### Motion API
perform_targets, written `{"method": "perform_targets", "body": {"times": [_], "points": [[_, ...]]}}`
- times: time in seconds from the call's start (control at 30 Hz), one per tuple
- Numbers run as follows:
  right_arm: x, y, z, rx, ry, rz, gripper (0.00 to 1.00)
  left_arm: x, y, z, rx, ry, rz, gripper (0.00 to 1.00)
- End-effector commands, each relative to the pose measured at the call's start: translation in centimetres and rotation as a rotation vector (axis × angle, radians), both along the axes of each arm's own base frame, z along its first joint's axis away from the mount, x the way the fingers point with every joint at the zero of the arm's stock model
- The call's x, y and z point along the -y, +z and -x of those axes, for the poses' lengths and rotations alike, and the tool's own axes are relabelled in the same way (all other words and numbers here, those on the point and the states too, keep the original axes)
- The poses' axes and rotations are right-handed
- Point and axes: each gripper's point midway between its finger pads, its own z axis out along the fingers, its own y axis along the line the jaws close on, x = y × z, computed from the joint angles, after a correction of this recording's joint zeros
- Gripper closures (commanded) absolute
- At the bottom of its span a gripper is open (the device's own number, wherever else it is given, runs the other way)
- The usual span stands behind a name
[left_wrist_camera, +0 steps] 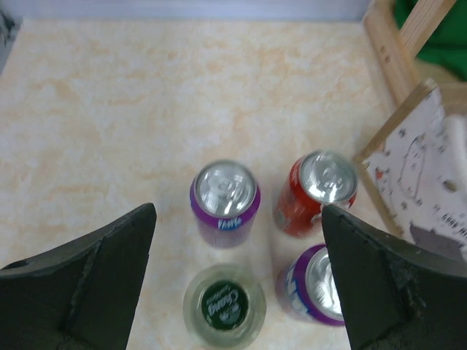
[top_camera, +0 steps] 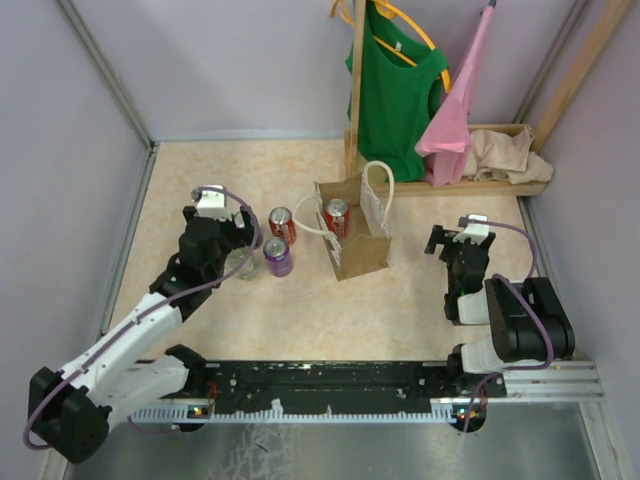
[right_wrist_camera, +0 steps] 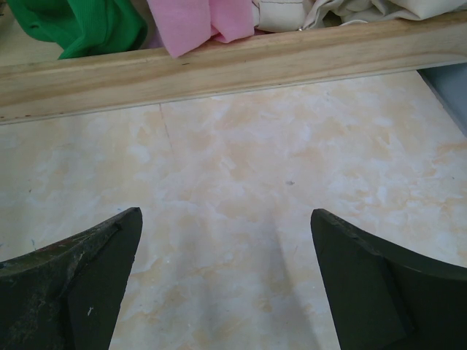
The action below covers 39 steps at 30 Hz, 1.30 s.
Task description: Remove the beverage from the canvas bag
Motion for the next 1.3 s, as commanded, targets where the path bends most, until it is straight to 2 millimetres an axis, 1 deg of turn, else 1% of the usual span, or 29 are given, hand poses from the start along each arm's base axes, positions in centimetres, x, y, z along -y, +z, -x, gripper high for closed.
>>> {"method": "perform_targets", "body": {"times": [0.0,0.03,0.07,0.13,0.17,0.23,0.33,0.4,0.47,0.57,0.63,0.67,0.77,0.83,0.9,1.07,1.27], "points": [[0.1,2.0,-0.9,0.073,-0.005,-0.003,0.01,2.6,8.3,-1.4,0.171,-0.131,0.011,0.00],[0.1,2.0,-0.9,0.072,-0.004,-0.002,0.01,3.6,9.5,-2.0,0.188,-0.172,0.002,0.01],[0.1,2.0,-0.9,0.072,-0.004,-0.002,0.01,4.6,11.1,-2.4,0.214,-0.215,0.002,0.02],[0.1,2.0,-0.9,0.072,-0.003,-0.002,0.01,7.3,13.4,-3.5,0.241,-0.317,-0.002,0.05],[0.1,2.1,-0.9,0.073,-0.004,-0.003,0.01,8.9,15.2,-3.9,0.264,-0.372,0.000,0.06],[0.1,2.0,-0.9,0.073,-0.004,-0.002,0.01,11.9,16.3,-4.8,0.267,-0.475,-0.023,0.08],[0.1,2.1,-0.9,0.073,-0.004,-0.002,0.01,15.9,16.3,-6.3,0.231,-0.591,-0.043,0.11],[0.1,2.0,-0.9,0.073,-0.003,-0.002,0.01,18.3,15.7,-6.9,0.202,-0.661,-0.052,0.18],[0.1,2.0,-0.9,0.072,-0.004,-0.003,0.01,20.6,14.8,-7.4,0.176,-0.724,-0.061,0.19],[0.1,2.0,-0.9,0.073,-0.005,-0.002,0.01,23.5,13.0,-8.1,0.111,-0.807,-0.094,0.18],[0.1,2.1,-0.9,0.074,-0.005,-0.003,0.01,25.1,11.3,-8.5,0.054,-0.841,-0.130,0.17],[0.1,2.1,-0.9,0.073,-0.003,-0.003,0.01,25.9,10.1,-8.8,0.020,-0.854,-0.150,0.17],[0.1,2.0,-0.9,0.072,-0.004,-0.002,0.01,26.9,7.9,-9.0,-0.068,-0.873,-0.179,0.16],[0.1,2.1,-0.9,0.073,-0.004,-0.003,0.01,27.0,7.0,-9.3,-0.106,-0.859,-0.189,0.14],[0.1,2.0,-0.9,0.073,-0.005,-0.002,0.01,26.9,5.8,-9.5,-0.149,-0.848,-0.201,0.13],[0.1,2.0,-0.9,0.073,-0.004,-0.003,0.01,27.2,3.6,-8.7,-0.230,-0.855,-0.212,0.14],[0.1,2.0,-0.9,0.073,-0.003,-0.003,0.01,25.8,1.0,-8.5,-0.307,-0.803,-0.274,0.13]]}}
